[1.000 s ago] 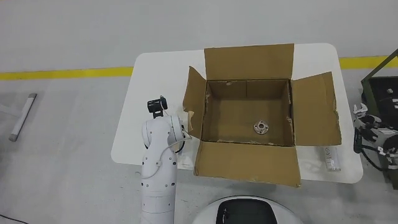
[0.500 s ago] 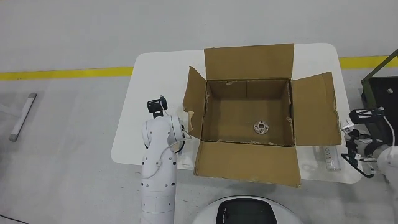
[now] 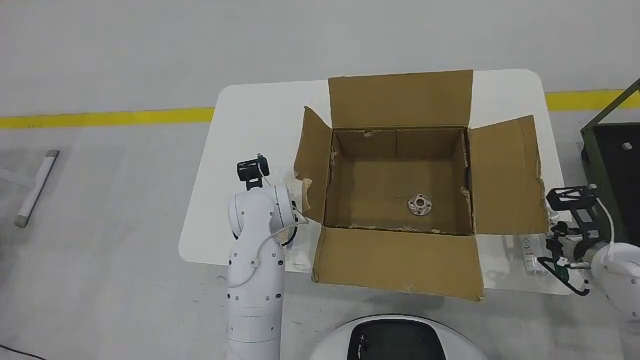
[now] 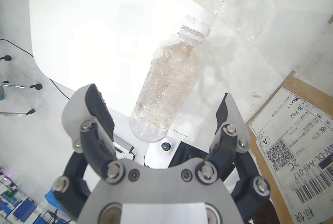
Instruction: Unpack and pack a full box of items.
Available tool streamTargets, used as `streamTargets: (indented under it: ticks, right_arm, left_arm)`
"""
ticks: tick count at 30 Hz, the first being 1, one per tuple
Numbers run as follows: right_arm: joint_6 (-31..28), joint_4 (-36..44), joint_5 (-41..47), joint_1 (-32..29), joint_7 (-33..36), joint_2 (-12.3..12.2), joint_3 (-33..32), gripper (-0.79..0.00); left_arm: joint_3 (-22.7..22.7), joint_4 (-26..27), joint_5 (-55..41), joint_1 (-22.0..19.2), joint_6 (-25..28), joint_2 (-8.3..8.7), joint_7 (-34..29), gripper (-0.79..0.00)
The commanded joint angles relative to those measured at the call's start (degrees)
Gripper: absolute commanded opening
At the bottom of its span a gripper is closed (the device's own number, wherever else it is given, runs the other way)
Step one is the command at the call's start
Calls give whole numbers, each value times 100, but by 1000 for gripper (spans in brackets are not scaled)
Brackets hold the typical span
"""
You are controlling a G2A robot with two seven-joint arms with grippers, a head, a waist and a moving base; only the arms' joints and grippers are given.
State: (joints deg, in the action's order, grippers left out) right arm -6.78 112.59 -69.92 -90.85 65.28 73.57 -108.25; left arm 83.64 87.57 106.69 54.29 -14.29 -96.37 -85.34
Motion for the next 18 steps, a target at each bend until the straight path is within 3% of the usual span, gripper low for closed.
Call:
streamTargets:
  ticks: [1, 3, 4, 10, 15, 17, 18]
  right_arm:
    - [33, -53, -11, 10, -11, -8, 26, -665]
    - [61, -92, -14, 22, -23, -17, 42, -536]
    - [69, -109, -11, 25, -29, -21, 48, -508]
    - [98, -208, 22, 50, -40, -51, 62, -462]
    - [337, -47, 340, 101, -257, -62, -122, -465]
    - [617, 183, 539, 88, -520, -57, -351, -511]
    - [841, 371, 691, 112, -775, -48, -516, -579]
  left_arm:
    - [0, 0, 0, 0, 0, 0, 0, 0]
    - [0, 0, 0, 0, 0, 0, 0, 0]
    - [0, 0, 0, 0, 0, 0, 0, 0]
    - [0, 0, 0, 0, 0, 0, 0, 0]
    - [0, 0, 0, 0, 0, 0, 0, 0]
    - [0, 0, 0, 0, 0, 0, 0, 0]
    - [0, 0, 0, 0, 0, 0, 0, 0]
